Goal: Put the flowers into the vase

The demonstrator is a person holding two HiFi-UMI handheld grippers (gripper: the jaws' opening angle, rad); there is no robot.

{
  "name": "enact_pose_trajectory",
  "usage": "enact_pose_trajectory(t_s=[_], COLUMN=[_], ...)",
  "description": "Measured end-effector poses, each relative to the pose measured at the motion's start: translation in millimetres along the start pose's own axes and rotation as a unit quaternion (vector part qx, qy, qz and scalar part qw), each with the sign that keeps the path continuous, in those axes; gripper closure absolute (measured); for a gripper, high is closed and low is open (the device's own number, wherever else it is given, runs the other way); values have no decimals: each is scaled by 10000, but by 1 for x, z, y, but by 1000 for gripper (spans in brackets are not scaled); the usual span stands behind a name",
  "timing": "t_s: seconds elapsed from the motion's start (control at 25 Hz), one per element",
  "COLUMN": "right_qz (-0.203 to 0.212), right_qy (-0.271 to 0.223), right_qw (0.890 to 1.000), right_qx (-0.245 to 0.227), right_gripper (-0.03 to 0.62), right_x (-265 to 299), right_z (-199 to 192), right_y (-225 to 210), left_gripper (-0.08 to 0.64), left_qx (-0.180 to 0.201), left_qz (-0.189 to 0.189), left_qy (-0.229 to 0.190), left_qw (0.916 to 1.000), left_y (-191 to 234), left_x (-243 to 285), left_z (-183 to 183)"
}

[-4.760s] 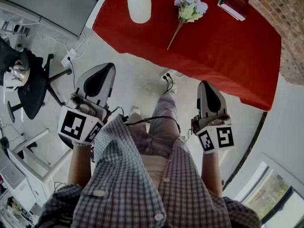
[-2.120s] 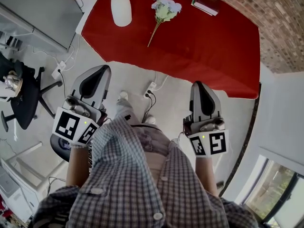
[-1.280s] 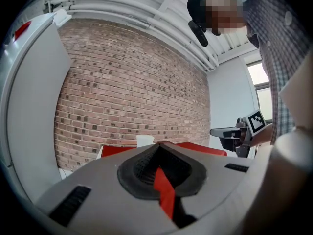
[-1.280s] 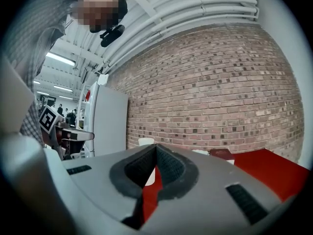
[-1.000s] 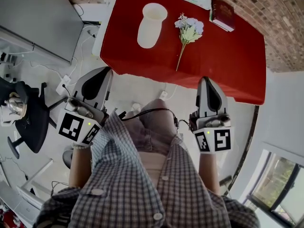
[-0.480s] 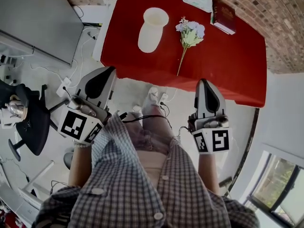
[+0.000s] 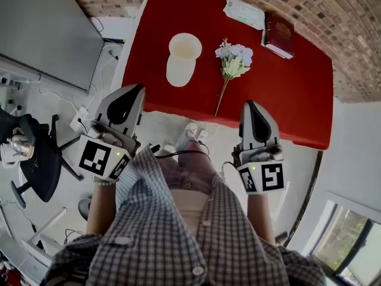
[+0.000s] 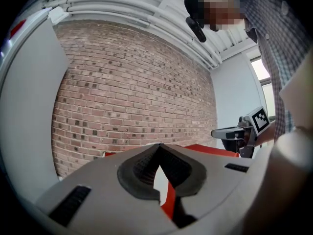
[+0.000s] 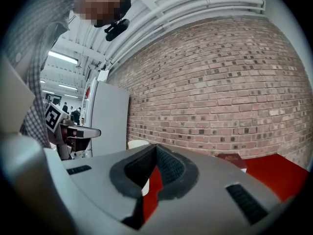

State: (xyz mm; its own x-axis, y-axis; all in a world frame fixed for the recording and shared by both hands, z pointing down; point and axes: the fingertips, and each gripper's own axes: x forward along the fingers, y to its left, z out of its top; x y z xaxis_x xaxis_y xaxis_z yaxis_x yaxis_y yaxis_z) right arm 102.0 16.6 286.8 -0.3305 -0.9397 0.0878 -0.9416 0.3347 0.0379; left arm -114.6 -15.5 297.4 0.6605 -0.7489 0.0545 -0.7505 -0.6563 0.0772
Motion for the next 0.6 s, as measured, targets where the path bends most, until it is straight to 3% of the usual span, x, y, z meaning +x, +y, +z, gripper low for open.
enact_pose_trajectory(t_s=[0.24,0.48,0.6], right_qz=[185,420,542], right_qy=[-1,48,81], right_qw=[9998,9991,9985], right_qx=[27,45,84], right_gripper=[587,587,586], right_x=[33,59,69], right_z=[2,0,-3], right_y=[-31,-57,-68], left_gripper=[552,547,460], left_qx=[-123,231,298], left_qz=[34,-95,-86], left_qy=[52,447,634], left_qw=[9999,9987,9975], left_y=[3,-5,-5], left_x=[44,77,87], left_z=[-7,-22,-29])
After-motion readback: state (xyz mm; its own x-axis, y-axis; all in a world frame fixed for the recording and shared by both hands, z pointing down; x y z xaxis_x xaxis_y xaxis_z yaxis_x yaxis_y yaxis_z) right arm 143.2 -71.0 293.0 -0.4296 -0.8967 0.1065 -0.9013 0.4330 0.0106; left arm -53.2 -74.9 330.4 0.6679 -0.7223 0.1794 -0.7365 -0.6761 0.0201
